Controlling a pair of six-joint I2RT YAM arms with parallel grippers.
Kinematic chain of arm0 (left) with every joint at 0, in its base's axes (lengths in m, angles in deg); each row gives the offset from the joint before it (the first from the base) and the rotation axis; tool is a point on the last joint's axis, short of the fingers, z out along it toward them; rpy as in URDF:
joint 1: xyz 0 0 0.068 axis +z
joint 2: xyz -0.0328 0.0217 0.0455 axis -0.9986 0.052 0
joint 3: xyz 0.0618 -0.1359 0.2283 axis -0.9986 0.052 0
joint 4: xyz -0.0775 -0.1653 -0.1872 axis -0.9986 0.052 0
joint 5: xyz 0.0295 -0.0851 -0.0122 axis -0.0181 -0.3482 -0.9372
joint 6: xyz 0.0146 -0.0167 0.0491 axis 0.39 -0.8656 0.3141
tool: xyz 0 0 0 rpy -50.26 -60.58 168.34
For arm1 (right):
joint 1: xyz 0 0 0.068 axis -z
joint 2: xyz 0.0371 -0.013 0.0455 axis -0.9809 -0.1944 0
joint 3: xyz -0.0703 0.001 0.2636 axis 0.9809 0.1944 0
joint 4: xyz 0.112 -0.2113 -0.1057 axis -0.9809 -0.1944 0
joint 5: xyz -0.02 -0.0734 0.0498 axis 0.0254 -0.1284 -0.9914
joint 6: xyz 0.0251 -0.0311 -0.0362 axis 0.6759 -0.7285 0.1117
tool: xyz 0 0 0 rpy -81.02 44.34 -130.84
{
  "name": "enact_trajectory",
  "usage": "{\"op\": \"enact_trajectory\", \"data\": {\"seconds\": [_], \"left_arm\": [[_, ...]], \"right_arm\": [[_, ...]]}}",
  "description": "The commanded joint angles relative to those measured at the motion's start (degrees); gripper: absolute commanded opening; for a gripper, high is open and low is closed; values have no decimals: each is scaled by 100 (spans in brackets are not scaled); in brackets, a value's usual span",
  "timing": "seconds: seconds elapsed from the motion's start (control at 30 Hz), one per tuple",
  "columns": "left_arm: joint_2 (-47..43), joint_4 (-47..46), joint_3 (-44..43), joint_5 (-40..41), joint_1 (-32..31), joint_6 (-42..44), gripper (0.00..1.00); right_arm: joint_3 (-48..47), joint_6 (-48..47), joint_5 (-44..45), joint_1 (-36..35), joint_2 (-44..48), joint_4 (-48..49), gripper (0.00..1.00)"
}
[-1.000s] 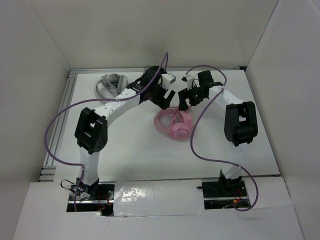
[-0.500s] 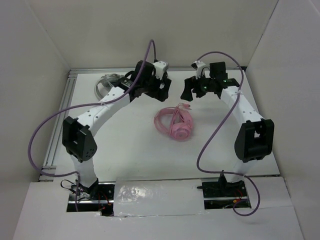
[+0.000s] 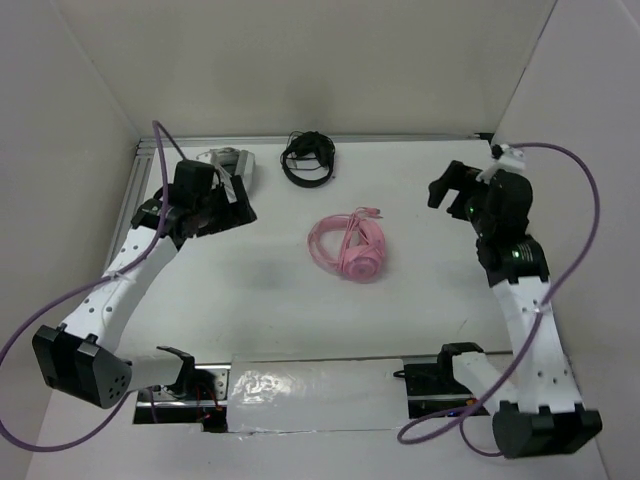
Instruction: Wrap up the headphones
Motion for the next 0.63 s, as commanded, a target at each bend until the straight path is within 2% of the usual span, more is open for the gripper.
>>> {"op": "enact_trajectory", "data": {"seconds": [0.0,0.1,0.2,0.47,0.6], "left_arm": [[-145,738,259,78,228,-1000,99],[-338,933,180,53,272,-1142,99],[-619,810,232,-70,307,-1168,99],[-1260,704,426,-44,343,-1133,99],[-1446,564,522,-96,343,-1054,99]], "right_arm": [[379,746,1344,48,866,-35,100],[556,1019,1547,48,1264,44,100],[600,809,1442,48,1633,-52,100],[644,905,1775,57,1889,-70,100],[758,861,1635,48,2012,44,100]]}}
